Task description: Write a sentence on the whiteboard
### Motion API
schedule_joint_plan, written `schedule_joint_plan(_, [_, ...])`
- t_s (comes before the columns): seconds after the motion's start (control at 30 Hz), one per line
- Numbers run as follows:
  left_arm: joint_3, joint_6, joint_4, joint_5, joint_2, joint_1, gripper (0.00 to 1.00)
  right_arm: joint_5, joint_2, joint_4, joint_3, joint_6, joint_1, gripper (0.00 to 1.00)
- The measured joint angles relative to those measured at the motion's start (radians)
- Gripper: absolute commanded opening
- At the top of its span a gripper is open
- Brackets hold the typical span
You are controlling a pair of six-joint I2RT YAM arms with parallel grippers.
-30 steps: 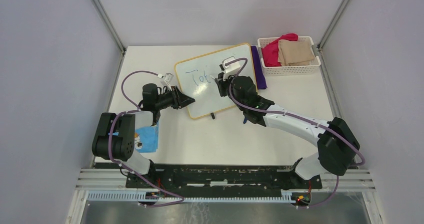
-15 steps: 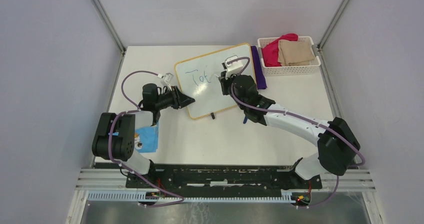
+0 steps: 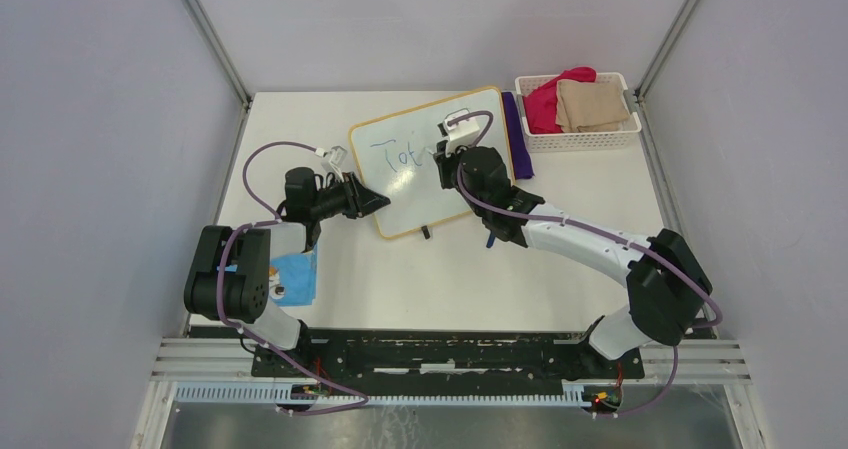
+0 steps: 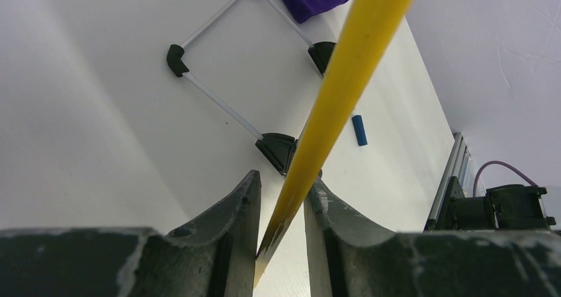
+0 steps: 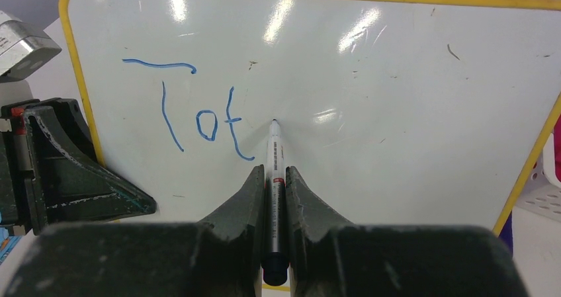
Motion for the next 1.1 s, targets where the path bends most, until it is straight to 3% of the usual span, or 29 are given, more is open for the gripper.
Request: schedule_joint_plan(1.1, [0.006, 0.001, -0.012, -0.004, 0.000, -0.002, 0.35, -0.044, -0.007, -0.002, -0.040, 0.000, 0.001, 0.00])
